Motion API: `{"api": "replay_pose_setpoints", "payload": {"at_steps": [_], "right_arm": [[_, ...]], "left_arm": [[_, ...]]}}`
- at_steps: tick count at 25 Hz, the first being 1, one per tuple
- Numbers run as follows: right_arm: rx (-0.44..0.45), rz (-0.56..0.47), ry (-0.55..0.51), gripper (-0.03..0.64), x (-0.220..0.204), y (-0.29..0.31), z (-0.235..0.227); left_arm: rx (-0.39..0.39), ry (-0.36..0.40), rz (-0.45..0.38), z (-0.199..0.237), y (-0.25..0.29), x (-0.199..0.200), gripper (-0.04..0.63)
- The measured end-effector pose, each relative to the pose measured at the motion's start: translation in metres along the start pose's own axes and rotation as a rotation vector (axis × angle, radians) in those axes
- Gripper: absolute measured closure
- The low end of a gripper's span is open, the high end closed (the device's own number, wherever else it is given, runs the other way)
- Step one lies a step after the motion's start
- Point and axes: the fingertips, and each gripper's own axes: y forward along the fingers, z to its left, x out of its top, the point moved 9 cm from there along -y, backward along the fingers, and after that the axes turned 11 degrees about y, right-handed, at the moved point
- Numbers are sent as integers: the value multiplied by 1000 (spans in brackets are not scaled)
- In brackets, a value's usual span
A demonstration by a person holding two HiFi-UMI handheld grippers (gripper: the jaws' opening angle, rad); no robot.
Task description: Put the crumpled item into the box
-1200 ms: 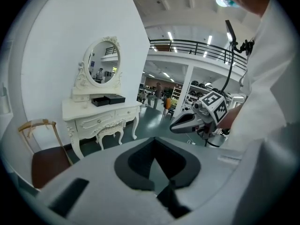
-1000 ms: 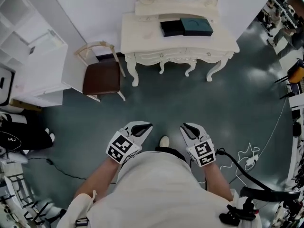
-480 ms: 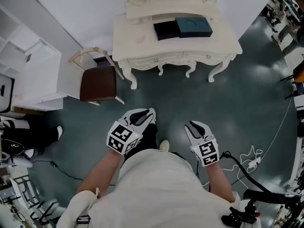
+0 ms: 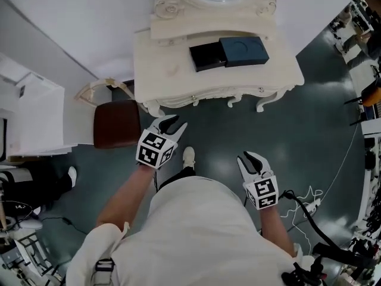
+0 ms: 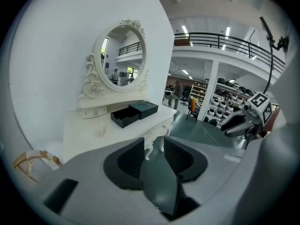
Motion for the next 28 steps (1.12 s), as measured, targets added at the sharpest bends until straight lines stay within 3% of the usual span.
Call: {"api": "replay_pose_setpoints", "payload": {"at_steps": [6,14,25,28], "right_arm": [[-58,10,28,518,42,40,-10],[-99,31,59,517,57,59,-38],[6,60,19,518,96,101,-138],[34,59,1,520,115,114,-171]], "left_arm": [[59,2,42,102,59,9,437],[124,-48,123,175,124,3,399],[281,-113,310,238,208,-1,376],[293,-121,354,247,227,-4,368]]}}
